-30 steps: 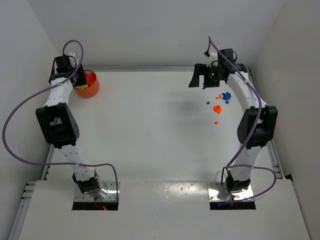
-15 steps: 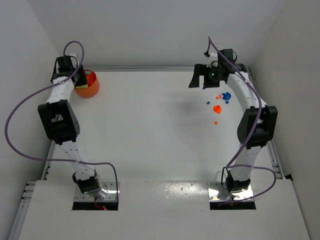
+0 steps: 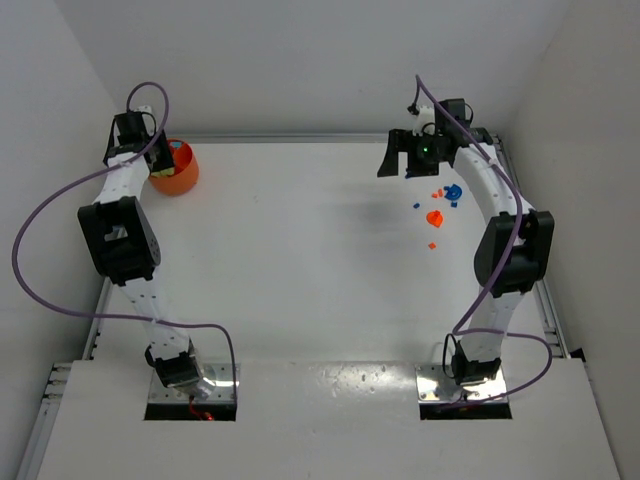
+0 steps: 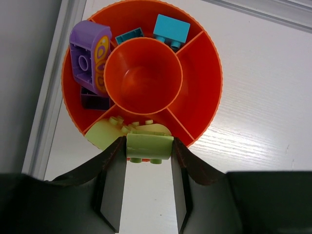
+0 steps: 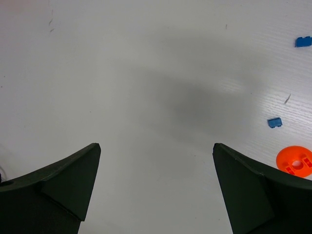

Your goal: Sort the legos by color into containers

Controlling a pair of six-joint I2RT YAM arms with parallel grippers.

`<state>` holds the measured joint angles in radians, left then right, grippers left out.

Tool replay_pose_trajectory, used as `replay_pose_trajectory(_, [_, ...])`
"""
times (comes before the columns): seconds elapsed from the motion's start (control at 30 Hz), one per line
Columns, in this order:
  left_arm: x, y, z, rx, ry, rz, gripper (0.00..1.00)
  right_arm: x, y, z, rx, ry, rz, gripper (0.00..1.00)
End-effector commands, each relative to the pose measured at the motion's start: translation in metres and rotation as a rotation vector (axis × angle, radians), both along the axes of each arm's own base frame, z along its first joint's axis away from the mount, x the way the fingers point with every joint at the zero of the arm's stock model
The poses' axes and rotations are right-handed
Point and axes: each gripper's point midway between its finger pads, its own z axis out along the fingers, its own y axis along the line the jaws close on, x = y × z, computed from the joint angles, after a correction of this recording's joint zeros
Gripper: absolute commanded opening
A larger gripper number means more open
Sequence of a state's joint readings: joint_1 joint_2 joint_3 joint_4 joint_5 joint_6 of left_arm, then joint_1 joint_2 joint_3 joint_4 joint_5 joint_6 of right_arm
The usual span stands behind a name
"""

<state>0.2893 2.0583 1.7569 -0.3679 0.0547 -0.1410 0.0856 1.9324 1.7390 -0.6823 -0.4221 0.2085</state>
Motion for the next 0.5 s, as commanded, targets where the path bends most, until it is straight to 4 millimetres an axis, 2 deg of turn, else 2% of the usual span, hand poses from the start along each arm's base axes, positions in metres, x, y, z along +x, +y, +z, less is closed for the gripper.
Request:
replay_pose_trajectory(0.0, [0.015,0.01,0.029,0.023,-0.089,0.026,0.23,0.003,0.001,0.0,0.002,-0.019,0.017,0.98])
replay_pose_trajectory(0.07, [0.015,0.011,0.024,0.021,-0.08,0.026,0.23,0.0,0.005,0.001,0.002,-0.019,0.026,0.98])
replay_pose_trajectory(0.13, [0.017,0.011,0.023,0.021,-0.08,0.026,0.27,0.0,0.005,0.001,0.002,-0.019,0.026,0.98])
replay_pose_trajectory(0.17, [0.017,0.011,0.023,0.021,-0.08,0.026,0.33,0.0,0.005,0.001,0.002,-0.019,0.026,0.98])
replay_pose_trajectory(0.2, [0.018,0.009,0.023,0.014,-0.082,0.016,0.52,0.0,0.005,0.001,0.002,-0.019,0.026,0.98])
replay_pose_trajectory(0.23, [0.018,0.009,0.023,0.014,-0.082,0.016,0.57,0.0,0.005,0.001,0.002,-0.019,0.026,0.98])
replay_pose_trajectory(0.37, [0.017,0.002,0.025,-0.006,-0.089,-0.013,0.63,0.0,0.005,0.001,0.002,-0.019,0.026,0.98])
replay_pose_trajectory(0.43, [0.017,-0.001,0.031,-0.006,-0.101,-0.033,0.63,0.001,0.003,0.0,-0.01,-0.024,0.027,0.98])
replay_pose_trajectory(0.47, [0.014,-0.004,0.041,-0.007,-0.116,-0.042,0.63,-0.001,0.002,-0.002,-0.017,-0.015,0.021,0.98])
